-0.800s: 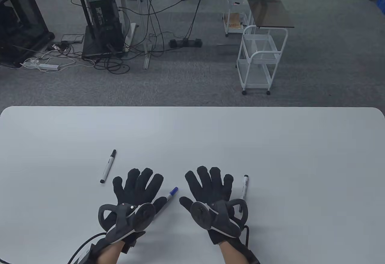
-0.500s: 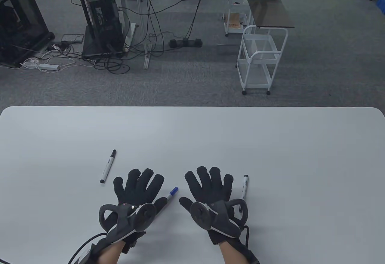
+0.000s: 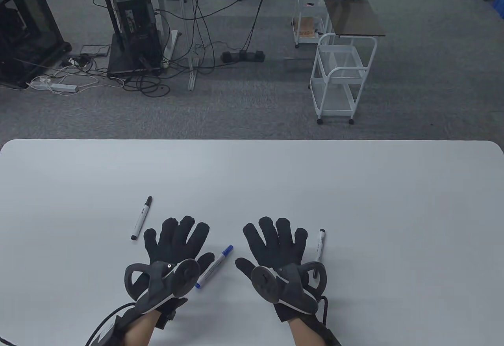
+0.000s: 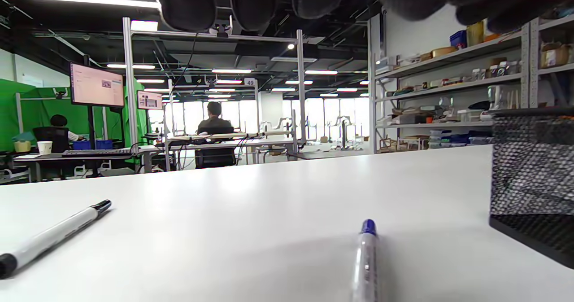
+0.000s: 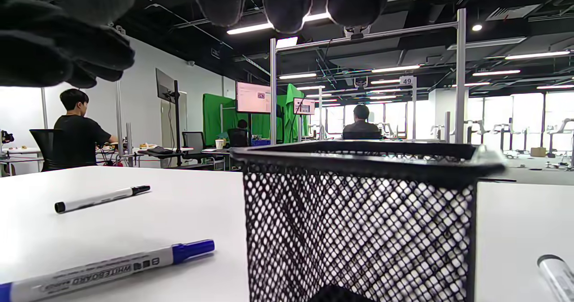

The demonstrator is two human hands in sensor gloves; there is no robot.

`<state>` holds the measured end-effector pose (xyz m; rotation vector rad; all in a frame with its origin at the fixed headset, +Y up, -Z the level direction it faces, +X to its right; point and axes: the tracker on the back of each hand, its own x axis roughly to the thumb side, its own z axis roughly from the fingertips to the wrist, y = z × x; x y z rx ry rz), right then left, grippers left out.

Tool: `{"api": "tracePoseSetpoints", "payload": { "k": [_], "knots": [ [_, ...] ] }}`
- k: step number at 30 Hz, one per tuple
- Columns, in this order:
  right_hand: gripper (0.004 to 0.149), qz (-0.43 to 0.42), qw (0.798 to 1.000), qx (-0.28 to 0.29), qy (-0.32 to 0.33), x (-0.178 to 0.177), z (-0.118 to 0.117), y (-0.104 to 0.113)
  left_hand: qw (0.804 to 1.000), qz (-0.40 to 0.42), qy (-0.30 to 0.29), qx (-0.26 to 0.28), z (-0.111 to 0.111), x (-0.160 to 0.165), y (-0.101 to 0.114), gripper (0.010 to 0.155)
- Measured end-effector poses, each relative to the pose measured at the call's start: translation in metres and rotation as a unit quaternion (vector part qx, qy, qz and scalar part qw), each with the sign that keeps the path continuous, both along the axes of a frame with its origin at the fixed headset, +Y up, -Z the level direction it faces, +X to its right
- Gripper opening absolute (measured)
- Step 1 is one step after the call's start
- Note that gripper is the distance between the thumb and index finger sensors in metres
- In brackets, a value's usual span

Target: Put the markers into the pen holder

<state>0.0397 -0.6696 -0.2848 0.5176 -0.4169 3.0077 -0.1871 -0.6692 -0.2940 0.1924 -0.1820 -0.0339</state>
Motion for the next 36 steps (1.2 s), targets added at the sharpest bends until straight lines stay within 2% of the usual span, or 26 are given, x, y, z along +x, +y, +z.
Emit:
{"api": "tracePoseSetpoints", "payload": {
  "k": [4, 9, 13, 16, 23, 28, 30, 36],
  "knots": [
    [0.075, -0.003, 1.0, 0.0, 0.001, 0.001, 0.0, 0.001, 0.998, -0.012, 0.052, -0.022, -0.017, -0.017, 0.012, 0.072],
    [0.075, -0.009, 1.0, 0.003, 0.0, 0.004, 0.001, 0.004, 0.985, 0.002, 0.157, -0.069, -0.054, -0.056, 0.018, 0.078],
    [0.076, -0.008, 1.0, 0.001, 0.003, 0.003, 0.001, 0.004, 0.968, -0.018, 0.225, -0.114, -0.079, -0.086, 0.01, 0.077],
    [0.076, -0.005, 1.0, -0.003, 0.006, 0.002, 0.001, 0.003, 0.953, -0.037, 0.262, -0.149, -0.094, -0.104, -0.004, 0.071],
    [0.076, 0.002, 1.0, -0.011, 0.009, 0.0, 0.0, 0.0, 0.931, -0.065, 0.294, -0.206, -0.112, -0.116, -0.042, 0.071],
    [0.076, -0.025, 0.999, -0.027, 0.025, 0.0, 0.0, 0.002, 0.921, -0.083, 0.31, -0.222, -0.124, -0.116, -0.068, 0.07],
    [0.076, -0.019, 0.999, -0.023, 0.021, 0.0, 0.0, 0.001, 0.919, -0.081, 0.316, -0.223, -0.126, -0.117, -0.073, 0.069],
    [0.076, -0.02, 0.999, -0.024, 0.011, 0.004, -0.002, 0.002, 0.917, -0.066, 0.323, -0.226, -0.132, -0.116, -0.069, 0.061]
  ]
}}
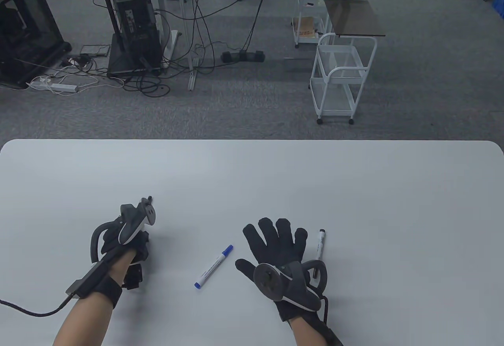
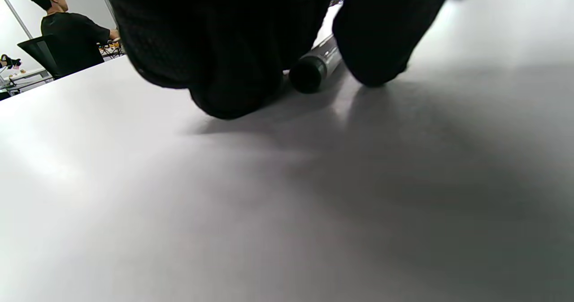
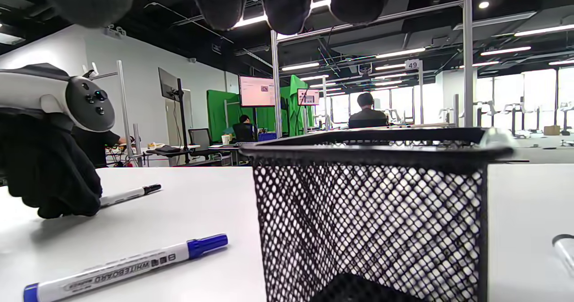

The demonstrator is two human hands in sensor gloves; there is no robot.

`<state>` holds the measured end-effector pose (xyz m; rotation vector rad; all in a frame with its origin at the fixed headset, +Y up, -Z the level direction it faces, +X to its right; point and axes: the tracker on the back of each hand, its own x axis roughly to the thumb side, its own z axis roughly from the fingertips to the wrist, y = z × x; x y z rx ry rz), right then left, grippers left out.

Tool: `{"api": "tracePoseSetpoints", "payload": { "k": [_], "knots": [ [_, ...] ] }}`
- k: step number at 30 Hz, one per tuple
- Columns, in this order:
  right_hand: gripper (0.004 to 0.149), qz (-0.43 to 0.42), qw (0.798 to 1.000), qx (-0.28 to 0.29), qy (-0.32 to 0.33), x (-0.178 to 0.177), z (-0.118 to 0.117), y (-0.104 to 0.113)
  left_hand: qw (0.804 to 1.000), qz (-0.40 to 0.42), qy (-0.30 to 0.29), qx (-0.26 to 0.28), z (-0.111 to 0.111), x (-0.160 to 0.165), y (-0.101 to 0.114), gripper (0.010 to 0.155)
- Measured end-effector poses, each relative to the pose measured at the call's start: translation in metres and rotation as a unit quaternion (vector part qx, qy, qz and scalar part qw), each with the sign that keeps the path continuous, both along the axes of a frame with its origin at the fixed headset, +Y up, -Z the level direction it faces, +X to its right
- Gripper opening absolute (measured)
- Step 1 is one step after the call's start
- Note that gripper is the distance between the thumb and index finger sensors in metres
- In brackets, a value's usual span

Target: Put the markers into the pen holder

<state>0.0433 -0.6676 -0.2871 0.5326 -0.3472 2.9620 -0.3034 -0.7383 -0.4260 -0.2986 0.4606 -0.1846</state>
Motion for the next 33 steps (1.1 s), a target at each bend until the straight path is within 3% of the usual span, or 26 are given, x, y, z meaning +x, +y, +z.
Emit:
{"api": "tracePoseSetpoints", "payload": {
  "k": [6, 13, 19, 25, 33],
  "knots": [
    [0.076, 0.002, 1.0, 0.001, -0.002, 0.0, 0.0, 0.0, 1.0, -0.011, -0.006, 0.009, -0.002, 0.002, 0.0, 0.052],
    [0.076, 0.006, 1.0, 0.003, -0.003, 0.0, 0.001, 0.002, 0.997, -0.029, -0.066, 0.033, 0.005, 0.011, 0.009, 0.051],
    [0.076, -0.003, 1.0, 0.011, -0.003, 0.002, 0.003, 0.008, 0.978, 0.031, -0.161, 0.131, 0.034, 0.037, 0.068, 0.05],
    [0.079, -0.002, 1.0, 0.012, -0.003, 0.002, 0.004, 0.008, 0.943, 0.111, -0.267, 0.163, 0.072, 0.081, 0.122, 0.048],
    [0.083, 0.0, 1.0, 0.014, -0.006, 0.005, 0.005, 0.01, 0.9, 0.145, -0.375, 0.166, 0.102, 0.135, 0.14, 0.046]
  ]
}}
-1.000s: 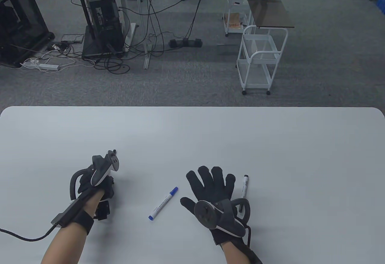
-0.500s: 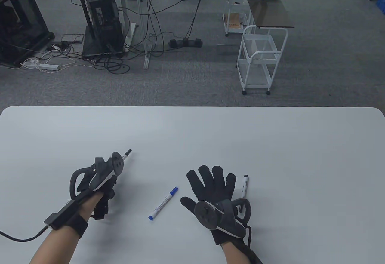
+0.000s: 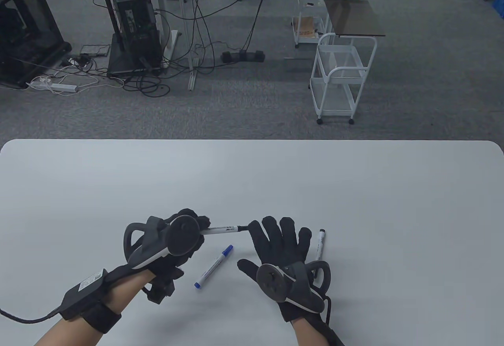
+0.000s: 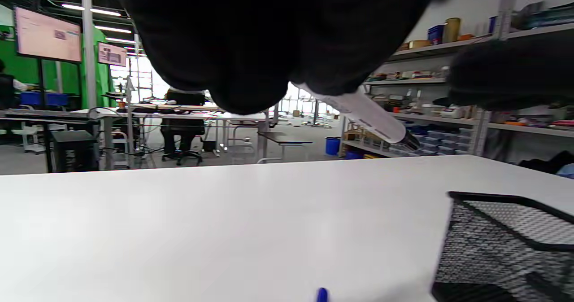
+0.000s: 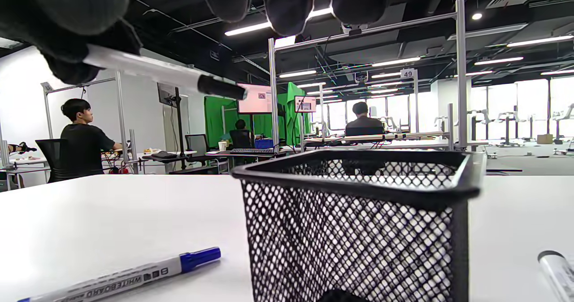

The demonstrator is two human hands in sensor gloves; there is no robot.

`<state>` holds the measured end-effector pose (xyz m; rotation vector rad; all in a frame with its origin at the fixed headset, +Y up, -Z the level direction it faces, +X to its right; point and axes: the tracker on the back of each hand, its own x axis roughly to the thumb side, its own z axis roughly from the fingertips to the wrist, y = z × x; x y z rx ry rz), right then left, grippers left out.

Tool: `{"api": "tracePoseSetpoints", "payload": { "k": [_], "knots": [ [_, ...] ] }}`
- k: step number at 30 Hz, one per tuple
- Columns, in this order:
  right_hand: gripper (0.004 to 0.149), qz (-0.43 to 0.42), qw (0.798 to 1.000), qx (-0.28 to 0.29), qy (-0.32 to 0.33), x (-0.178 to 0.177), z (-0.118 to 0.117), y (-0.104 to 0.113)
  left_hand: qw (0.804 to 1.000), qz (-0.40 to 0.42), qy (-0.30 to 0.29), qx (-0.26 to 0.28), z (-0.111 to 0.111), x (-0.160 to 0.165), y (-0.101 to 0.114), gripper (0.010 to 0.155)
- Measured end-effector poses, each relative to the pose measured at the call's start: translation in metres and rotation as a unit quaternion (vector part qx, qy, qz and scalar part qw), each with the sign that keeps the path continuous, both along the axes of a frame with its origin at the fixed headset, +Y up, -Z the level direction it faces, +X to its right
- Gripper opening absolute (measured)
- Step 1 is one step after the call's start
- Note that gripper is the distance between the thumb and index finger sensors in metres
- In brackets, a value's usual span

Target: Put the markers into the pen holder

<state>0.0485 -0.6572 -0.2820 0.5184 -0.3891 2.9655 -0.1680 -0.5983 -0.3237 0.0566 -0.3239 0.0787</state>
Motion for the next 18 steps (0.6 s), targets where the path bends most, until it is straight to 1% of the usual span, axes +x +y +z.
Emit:
{"api": "tracePoseSetpoints", "payload": {
  "k": [1, 3, 9, 18],
  "knots": [
    [0.083, 0.0, 1.0, -0.001, 0.0, 0.0, 0.0, 0.0, 1.0, 0.002, -0.015, -0.018, 0.001, 0.009, -0.001, 0.046],
    [0.084, 0.001, 1.0, -0.002, 0.0, 0.0, 0.0, 0.0, 0.999, 0.011, -0.031, -0.035, 0.001, 0.019, -0.002, 0.046],
    [0.085, 0.004, 1.0, -0.009, 0.001, 0.001, 0.0, 0.0, 0.995, 0.028, -0.048, -0.086, -0.004, 0.036, -0.005, 0.046],
    [0.085, 0.005, 1.0, -0.011, -0.003, 0.002, -0.001, 0.0, 0.989, 0.066, -0.053, -0.117, -0.009, 0.05, -0.011, 0.046]
  ]
}}
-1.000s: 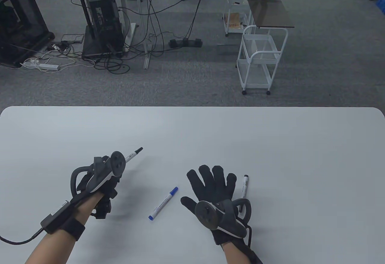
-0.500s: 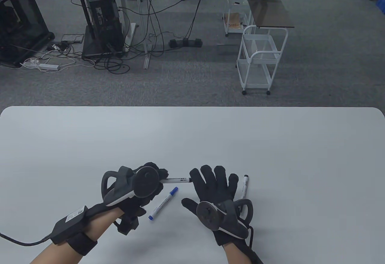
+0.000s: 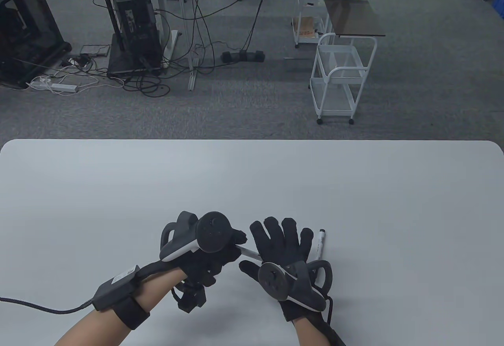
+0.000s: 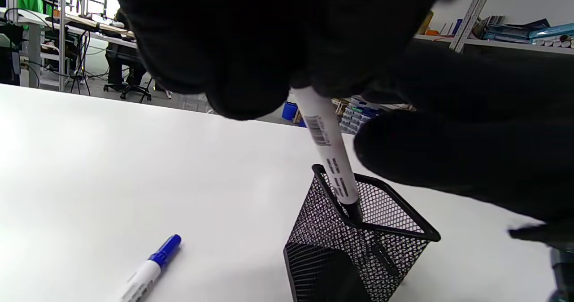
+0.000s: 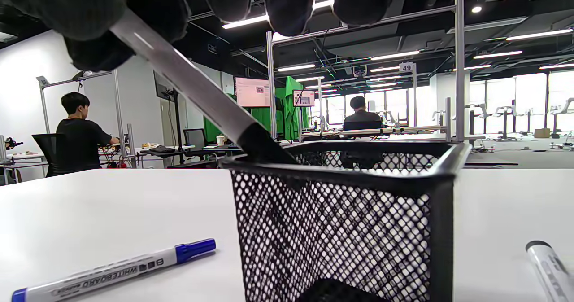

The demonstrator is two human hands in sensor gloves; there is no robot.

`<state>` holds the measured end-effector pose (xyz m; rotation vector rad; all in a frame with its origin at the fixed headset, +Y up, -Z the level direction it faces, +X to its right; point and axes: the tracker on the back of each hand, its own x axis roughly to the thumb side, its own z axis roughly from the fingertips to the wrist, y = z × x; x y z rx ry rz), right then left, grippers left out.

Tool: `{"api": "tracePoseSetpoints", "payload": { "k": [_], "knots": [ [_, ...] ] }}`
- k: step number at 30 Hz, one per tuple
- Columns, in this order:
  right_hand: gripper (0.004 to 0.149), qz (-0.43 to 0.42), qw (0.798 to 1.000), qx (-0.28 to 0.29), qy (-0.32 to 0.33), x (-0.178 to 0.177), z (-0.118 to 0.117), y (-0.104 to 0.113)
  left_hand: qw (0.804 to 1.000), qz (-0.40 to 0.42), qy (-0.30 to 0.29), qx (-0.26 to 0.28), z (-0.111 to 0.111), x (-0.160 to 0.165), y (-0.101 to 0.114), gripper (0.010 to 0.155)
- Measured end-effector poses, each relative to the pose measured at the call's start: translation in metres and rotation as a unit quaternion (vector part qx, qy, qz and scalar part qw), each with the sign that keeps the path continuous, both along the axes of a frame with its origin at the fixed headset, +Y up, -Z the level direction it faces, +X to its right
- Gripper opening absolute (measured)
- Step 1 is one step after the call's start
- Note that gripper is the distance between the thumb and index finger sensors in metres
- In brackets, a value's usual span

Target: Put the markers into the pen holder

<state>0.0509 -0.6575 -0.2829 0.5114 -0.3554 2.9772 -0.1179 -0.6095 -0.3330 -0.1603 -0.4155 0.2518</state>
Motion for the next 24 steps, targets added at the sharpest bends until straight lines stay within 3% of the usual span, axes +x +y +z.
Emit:
{"api": "tracePoseSetpoints", "payload": {
  "k": [10, 18, 24],
  "knots": [
    [0.085, -0.001, 1.0, 0.001, -0.003, 0.002, -0.001, 0.0, 0.998, 0.055, 0.004, -0.036, -0.005, 0.002, -0.011, 0.053],
    [0.085, 0.0, 1.0, 0.0, -0.004, 0.002, -0.001, -0.001, 0.997, 0.07, 0.023, -0.009, -0.006, -0.015, -0.005, 0.051],
    [0.085, 0.002, 1.0, 0.001, -0.002, 0.001, -0.001, -0.001, 0.998, 0.037, 0.036, 0.033, -0.002, -0.026, -0.003, 0.052]
  ]
}}
